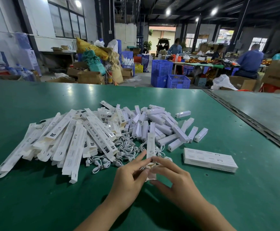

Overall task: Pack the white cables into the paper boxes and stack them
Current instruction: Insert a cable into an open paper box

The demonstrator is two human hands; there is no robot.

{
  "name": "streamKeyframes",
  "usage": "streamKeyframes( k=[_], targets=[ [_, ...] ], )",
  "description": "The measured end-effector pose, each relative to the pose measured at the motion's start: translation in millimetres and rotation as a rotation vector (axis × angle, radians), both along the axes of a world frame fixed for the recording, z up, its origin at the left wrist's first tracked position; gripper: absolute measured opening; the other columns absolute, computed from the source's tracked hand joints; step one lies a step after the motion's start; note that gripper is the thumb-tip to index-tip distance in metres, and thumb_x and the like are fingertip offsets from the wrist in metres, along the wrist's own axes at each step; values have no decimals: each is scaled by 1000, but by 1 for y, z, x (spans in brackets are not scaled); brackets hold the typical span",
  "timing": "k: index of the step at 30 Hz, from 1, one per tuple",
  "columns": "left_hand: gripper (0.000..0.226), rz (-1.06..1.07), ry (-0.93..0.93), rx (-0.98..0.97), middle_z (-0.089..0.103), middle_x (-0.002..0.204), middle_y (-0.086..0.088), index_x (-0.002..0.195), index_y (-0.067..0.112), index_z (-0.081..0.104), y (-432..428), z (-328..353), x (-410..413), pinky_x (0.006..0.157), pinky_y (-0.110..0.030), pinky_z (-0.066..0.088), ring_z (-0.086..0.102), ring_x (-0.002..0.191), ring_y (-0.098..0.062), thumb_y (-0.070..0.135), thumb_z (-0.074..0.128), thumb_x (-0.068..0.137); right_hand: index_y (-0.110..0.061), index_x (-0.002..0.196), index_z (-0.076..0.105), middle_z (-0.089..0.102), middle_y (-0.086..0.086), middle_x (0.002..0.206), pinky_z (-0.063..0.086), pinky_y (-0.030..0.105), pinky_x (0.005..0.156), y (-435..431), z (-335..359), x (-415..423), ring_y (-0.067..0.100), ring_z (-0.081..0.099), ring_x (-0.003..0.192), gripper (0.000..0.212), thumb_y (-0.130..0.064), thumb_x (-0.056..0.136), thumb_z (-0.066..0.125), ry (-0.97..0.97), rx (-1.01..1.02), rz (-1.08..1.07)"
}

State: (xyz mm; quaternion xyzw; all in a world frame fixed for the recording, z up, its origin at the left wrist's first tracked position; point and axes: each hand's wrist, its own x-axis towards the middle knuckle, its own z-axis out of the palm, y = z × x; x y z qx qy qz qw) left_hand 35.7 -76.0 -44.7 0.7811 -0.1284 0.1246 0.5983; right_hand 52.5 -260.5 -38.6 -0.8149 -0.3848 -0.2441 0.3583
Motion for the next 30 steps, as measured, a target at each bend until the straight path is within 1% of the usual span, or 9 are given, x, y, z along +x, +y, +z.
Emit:
streamKeyframes(
  k=[4,7,9,12,16,19,24,27,30],
  targets=[
    [36,-16,-12,-20,55,141,20,126,22,67,-2,0,0,105,-26,48,48,129,10,4,63,95,-28,109,65,55,-17,134,52,21,90,2,0,-1,0,62,110,16,-35,97,58,-20,23,-25],
    [44,-43,10,-30,56,137,28,124,28,68,-2,-1,0,108,-37,48,48,132,4,-3,60,95,-27,111,58,63,-13,124,55,27,82,4,1,-3,-2,64,103,17,-33,95,60,-39,75,-82],
    [47,-57,13,-35,55,136,30,124,31,67,-2,-1,-1,108,-39,48,48,133,3,-4,59,95,-26,111,57,65,-11,120,56,27,78,5,1,-3,-1,65,97,21,-26,92,65,-56,100,-110],
    [49,-45,0,-24,54,136,33,123,38,64,-1,-1,-1,109,-38,47,47,133,4,-2,61,94,-18,106,66,67,-8,120,55,27,83,5,0,-3,1,65,104,18,-13,88,68,-90,106,-101],
    [50,-33,-16,-13,55,137,30,125,38,63,0,-2,1,109,-35,47,47,133,5,0,63,92,-13,102,72,68,-6,118,55,26,87,5,1,-4,2,65,108,15,-18,90,65,-95,112,-115],
    [45,-43,-9,-32,57,138,25,126,32,66,0,-3,0,106,-37,49,49,133,1,9,64,88,-12,99,73,69,-5,116,55,24,86,5,2,-5,2,65,106,13,-17,90,66,-105,107,-116],
    [39,-42,-16,-45,58,137,24,118,41,68,0,0,-2,102,-33,52,52,129,1,30,65,81,-10,97,73,70,-3,112,55,22,85,4,3,-5,3,66,103,11,-13,90,66,-114,78,-130],
    [39,-26,-26,-42,59,137,23,119,37,69,0,-1,-1,100,-33,53,55,127,0,29,67,81,-10,99,72,69,-3,116,55,24,85,3,3,-5,4,65,105,11,-10,90,66,-95,47,-123],
    [39,-5,-45,-25,59,135,25,118,39,69,0,0,-2,98,-29,54,55,125,2,39,67,79,-9,98,71,69,-2,115,54,23,83,5,2,-4,5,66,102,11,-12,92,62,-100,53,-136]
  ],
)
